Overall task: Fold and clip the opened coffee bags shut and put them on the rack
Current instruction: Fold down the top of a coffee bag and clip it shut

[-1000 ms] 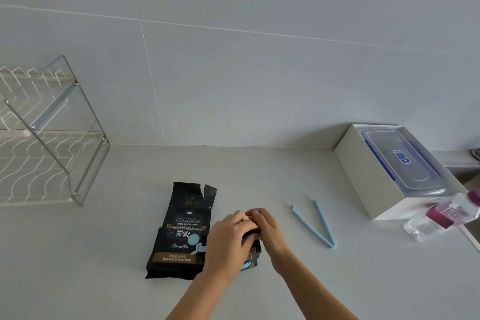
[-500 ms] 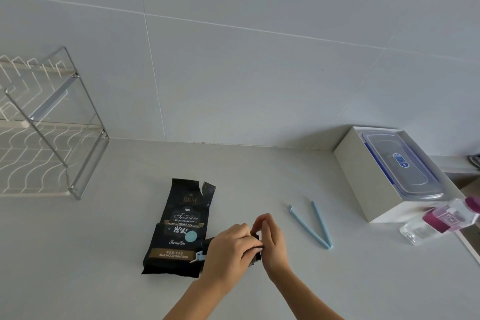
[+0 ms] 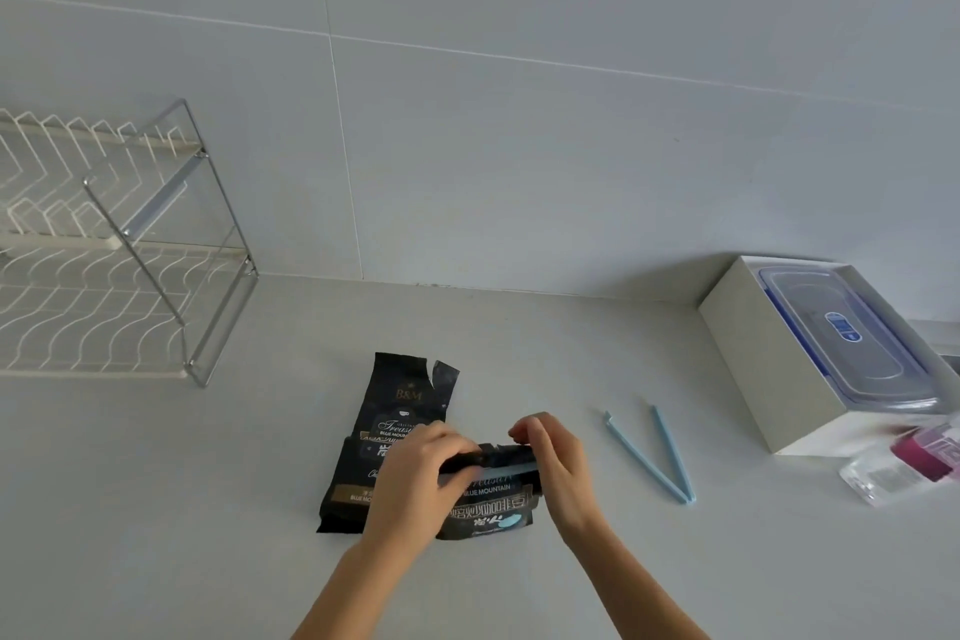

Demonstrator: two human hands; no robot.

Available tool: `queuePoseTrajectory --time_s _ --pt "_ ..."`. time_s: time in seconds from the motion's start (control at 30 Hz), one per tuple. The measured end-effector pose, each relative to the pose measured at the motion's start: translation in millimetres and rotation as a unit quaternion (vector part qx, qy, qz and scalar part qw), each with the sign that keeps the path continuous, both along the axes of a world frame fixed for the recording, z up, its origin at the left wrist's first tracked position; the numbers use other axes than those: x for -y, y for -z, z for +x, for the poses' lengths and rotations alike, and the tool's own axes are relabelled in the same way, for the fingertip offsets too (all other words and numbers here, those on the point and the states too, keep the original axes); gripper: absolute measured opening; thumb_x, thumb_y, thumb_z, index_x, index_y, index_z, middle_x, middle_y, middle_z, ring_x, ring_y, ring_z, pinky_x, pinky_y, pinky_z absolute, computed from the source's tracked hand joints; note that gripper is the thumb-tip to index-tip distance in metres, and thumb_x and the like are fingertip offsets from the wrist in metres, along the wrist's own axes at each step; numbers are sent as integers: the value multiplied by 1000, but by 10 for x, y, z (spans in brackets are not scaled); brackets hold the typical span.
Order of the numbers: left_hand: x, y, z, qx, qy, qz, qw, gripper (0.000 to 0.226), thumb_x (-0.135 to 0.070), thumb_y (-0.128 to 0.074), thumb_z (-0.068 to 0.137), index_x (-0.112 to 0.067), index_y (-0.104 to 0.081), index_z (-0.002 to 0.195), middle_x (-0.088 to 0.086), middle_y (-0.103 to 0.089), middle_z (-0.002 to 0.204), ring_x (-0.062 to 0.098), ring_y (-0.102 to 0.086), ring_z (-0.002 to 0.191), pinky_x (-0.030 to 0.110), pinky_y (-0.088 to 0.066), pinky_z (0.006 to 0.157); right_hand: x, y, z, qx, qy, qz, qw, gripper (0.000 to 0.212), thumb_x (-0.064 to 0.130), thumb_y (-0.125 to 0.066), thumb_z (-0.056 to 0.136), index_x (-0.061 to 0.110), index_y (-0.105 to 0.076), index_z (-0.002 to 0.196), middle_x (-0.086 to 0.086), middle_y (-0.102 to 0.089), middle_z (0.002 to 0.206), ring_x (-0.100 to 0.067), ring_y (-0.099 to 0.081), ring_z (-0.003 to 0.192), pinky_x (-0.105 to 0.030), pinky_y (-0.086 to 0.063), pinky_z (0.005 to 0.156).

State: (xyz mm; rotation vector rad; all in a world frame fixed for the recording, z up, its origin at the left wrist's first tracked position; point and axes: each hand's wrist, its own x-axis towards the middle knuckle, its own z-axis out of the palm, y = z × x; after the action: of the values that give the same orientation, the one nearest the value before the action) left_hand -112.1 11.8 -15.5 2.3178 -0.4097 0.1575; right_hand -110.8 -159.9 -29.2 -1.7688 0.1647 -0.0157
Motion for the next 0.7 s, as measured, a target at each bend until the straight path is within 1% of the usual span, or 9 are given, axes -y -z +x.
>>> queuePoseTrajectory --time_s 0.07,0.1,0.13,0.2,0.27,0.37,0.47,0.53,0.7 --pt "-6 25 0 -6 -22 -23 999 9 -25 -73 76 -22 -69 84 -12 -62 82 3 -56 79 19 -47 70 -49 -46 -6 7 -66 -34 997 27 40 -53 82 17 -61 71 3 -61 72 -8 -56 67 -21 -46 62" --pt "6 35 -2 -1 -26 -27 999 9 -23 -73 76 -21 -68 82 -12 -61 81 4 -55 78 19 -47 68 -45 -56 -4 13 -84 -67 994 21 39 -61 78 20 -61 71 5 -62 73 -7 -57 68 -20 -46 62" --pt "23 43 -2 8 -26 -24 999 9 -22 -75 75 -20 -67 80 -11 -61 80 5 -55 77 19 -47 67 -24 -53 1 23 -93 -106 990 15 34 -68 74 21 -61 72 8 -61 75 -6 -57 71 -20 -47 64" --pt "59 51 -6 33 -15 -8 999 11 -18 -77 72 -20 -67 77 -10 -61 76 5 -54 74 19 -47 65 41 -24 -6 63 -81 -199 975 16 22 -78 69 21 -62 73 11 -58 80 -7 -55 79 -22 -47 68" --pt "79 56 -12 50 -3 3 999 13 -17 -79 70 -21 -67 75 -11 -61 72 4 -52 71 17 -45 64 72 12 -39 125 -62 -277 951 17 20 -78 70 19 -61 72 13 -56 81 -9 -51 82 -24 -47 68" --pt "76 102 -34 70 -13 17 997 16 -17 -81 67 -22 -67 72 -11 -60 66 4 -51 66 14 -38 66 54 47 -104 193 -53 -363 910 17 22 -75 73 19 -58 69 9 -61 78 -8 -47 78 -21 -43 67" --pt "41 154 -70 93 -44 26 994 16 -19 -83 63 -23 -68 69 -11 -59 62 4 -50 66 15 -31 73 30 34 -124 225 -41 -392 891 17 17 -77 71 17 -61 66 6 -61 69 -12 -50 67 -27 -47 57" --pt "27 190 -63 108 -52 35 992 16 -20 -83 63 -23 -69 69 -12 -59 61 3 -47 69 17 -29 73 12 9 -127 233 -35 -406 883 16 17 -76 70 18 -62 64 6 -61 65 -15 -53 61 -28 -47 51" --pt "28 206 33 114 -42 23 992 16 -20 -85 61 -22 -70 67 -11 -60 58 6 -47 63 17 -31 66 37 -12 -107 211 -11 -402 891 15 25 -73 70 22 -62 60 10 -60 58 -11 -53 56 -25 -44 44"
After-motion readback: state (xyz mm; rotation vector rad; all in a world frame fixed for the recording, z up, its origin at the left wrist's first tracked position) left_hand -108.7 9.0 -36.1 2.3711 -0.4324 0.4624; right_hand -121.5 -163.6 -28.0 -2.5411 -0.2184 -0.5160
